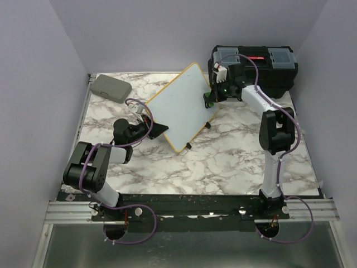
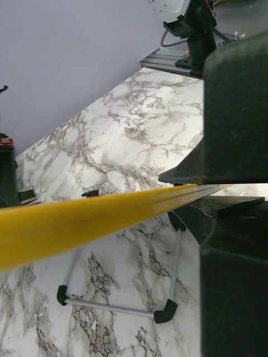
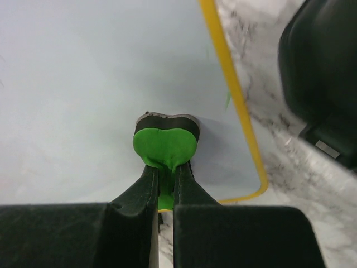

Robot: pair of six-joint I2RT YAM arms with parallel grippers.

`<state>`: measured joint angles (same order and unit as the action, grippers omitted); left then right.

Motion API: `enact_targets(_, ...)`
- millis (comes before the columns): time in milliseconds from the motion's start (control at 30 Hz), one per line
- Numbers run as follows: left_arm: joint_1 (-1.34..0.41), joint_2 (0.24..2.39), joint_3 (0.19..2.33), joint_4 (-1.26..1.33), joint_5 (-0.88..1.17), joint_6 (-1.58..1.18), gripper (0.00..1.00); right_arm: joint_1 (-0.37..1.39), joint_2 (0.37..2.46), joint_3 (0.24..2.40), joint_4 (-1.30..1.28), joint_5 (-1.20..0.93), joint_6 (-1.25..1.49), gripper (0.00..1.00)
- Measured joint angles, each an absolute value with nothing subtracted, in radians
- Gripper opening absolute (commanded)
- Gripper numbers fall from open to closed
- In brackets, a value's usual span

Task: Erase the whiteboard
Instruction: Erase the whiteboard at the whiteboard stand.

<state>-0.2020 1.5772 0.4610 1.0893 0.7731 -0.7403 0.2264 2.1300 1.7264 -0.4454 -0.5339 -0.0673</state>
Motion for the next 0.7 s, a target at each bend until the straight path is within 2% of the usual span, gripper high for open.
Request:
enact_targets(200,-0.202,1.577,0.461,1.082,0.776,-0.738,0.00,0.231,2.185,1.921,-0.428,-0.533,0.002,0.01)
enact_targets(400,-0.202,1.579,0.461,1.082,0.782,-0.738,0.00,0.233,2.198,1.959,-0.397,-0.509,0.087,0.01)
enact_targets(533,-0.202,1.579,0.462,1.082,0.782,-0.739,0.00,0.236,2.182,1.908,-0.364,-0.446,0.087,0.01)
enact_targets(700,-0.202,1.579,0.462,1.082,0.782,-0.737,0.00,0.230,2.106,1.711,-0.310,-0.353,0.025,0.00)
